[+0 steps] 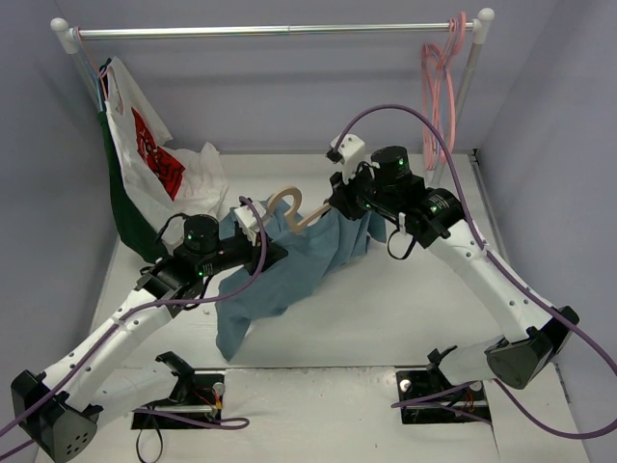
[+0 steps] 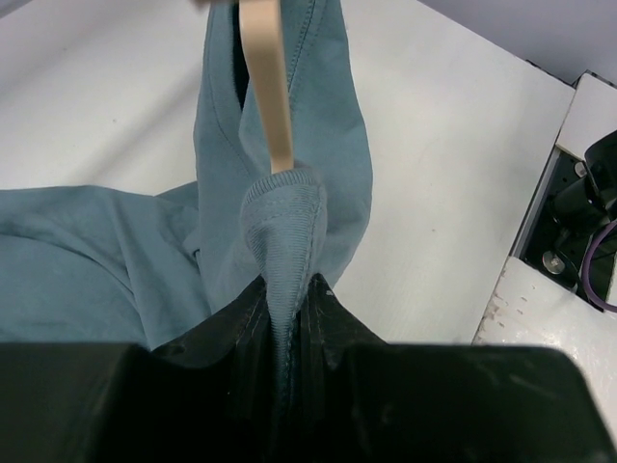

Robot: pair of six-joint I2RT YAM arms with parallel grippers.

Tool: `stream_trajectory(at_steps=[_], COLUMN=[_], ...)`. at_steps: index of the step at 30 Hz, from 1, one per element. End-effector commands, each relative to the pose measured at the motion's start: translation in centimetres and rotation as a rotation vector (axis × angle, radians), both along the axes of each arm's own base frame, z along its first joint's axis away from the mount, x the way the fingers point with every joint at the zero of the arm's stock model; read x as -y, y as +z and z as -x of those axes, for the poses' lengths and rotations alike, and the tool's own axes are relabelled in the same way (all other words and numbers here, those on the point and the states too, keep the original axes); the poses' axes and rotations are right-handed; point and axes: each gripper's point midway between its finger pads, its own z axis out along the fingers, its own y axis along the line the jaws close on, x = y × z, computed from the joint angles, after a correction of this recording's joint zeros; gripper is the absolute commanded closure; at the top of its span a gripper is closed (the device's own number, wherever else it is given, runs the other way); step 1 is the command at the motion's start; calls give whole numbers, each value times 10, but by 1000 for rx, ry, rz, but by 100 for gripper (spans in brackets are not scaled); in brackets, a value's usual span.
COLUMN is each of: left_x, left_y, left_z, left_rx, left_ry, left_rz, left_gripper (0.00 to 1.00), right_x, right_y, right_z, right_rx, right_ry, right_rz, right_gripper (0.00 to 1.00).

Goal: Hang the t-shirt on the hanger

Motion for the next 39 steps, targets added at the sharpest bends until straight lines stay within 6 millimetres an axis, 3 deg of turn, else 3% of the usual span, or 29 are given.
stream_trajectory(at_steps=[1,2,9,18,19,20,21,28,32,35,39], left_x=[7,5,8,11,11,11,11,9,8,7,8], left_y=[78,72,73,74,75,76,76,71,71,73,73], left_z=[-5,-3,-3,2,4,4,6,13,18,20,23], left_rx=[214,190,193,196,196,200,204,200,201,205,192], left_ry=[-33,-34,-60,-112,-118,-120,-126,-142,-153,-160,-178], left_rz=[126,107,94,65,66,67,68,65,68,66,64], left_gripper=[100,100,100,100,100,100,100,100,100,100,100], right_x=[-2,-3,-29,-33,-31,-29,-27,-10,11,34,46], right_y=[6,7,27,30,29,29,34,66,72,60,49], right_z=[-5,-5,19,39,37,36,38,43,48,42,43], right_rx=[36,37,85,127,131,138,151,267,318,319,322], right_ry=[-4,0,148,278,259,254,254,262,277,261,345], right_rz=[-8,-12,-69,-58,-49,-44,-46,-13,50,117,164], right_gripper=[94,100,100,99,96,82,76,53,47,46,45])
